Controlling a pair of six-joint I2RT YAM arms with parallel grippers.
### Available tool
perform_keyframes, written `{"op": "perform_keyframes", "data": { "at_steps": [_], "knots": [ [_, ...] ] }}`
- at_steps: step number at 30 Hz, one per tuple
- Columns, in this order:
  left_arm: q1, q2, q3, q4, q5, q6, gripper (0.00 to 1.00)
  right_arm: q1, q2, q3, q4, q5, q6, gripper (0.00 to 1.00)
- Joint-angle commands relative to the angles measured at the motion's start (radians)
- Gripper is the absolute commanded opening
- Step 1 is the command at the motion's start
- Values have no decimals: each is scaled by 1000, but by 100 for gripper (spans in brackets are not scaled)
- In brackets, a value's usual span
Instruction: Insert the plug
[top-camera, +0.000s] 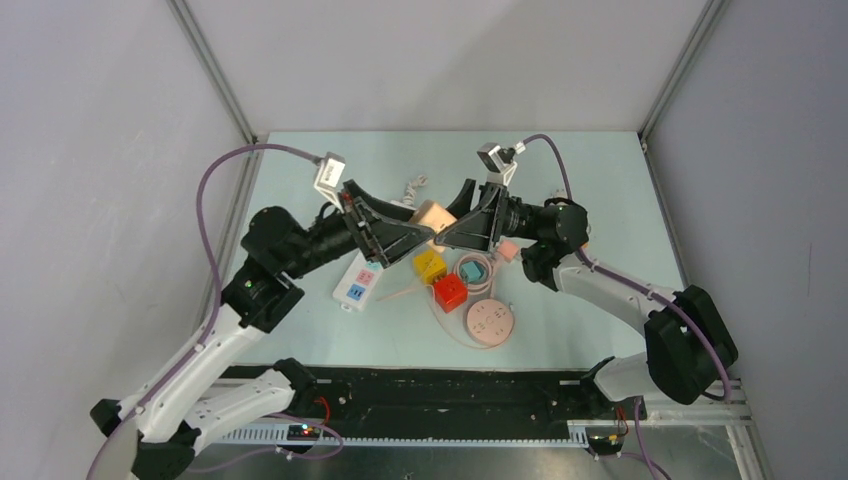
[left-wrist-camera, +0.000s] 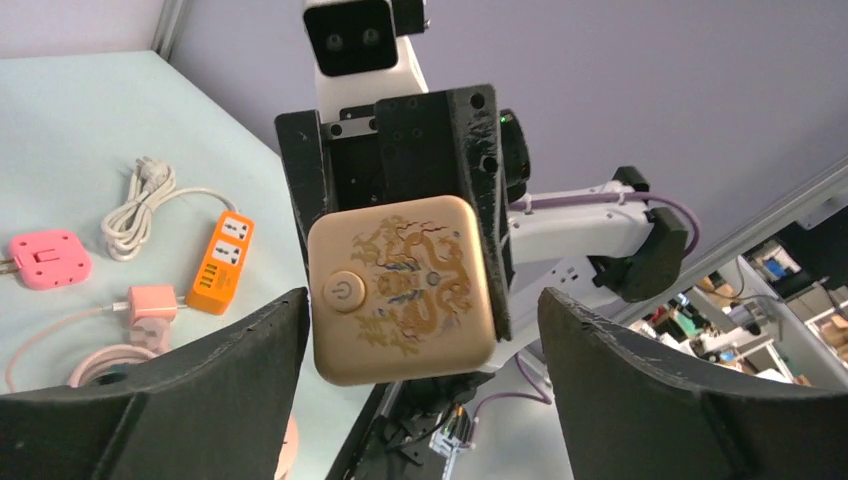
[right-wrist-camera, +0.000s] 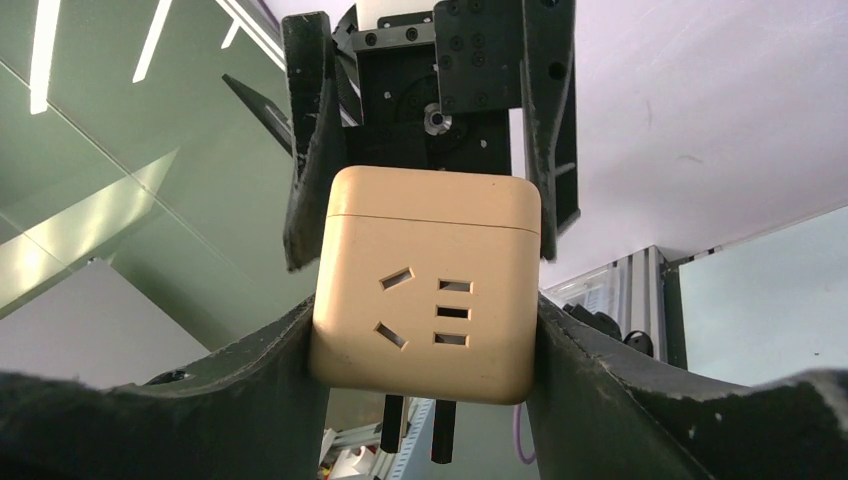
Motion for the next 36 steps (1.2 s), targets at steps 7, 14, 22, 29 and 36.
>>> {"op": "perform_keyframes", "data": {
  "at_steps": [7, 14, 22, 29, 36],
  "knots": [
    [-6, 40, 35, -40, 54, -4, 66, 1, -5, 49, 5, -15, -24, 11],
    [-6, 37, 61, -80, 24, 8, 72, 2, -14, 48, -93, -51, -92, 12],
    [-5, 46, 80, -119, 8, 39, 65, 5, -23, 49, -199, -72, -157, 14],
    [-3, 63, 98, -136, 4, 47, 43, 8, -27, 49, -287, -99, -212, 28],
    [2, 78, 118, -188, -31, 97, 1, 6, -93, 49, -513, -64, -361, 60]
  ]
}}
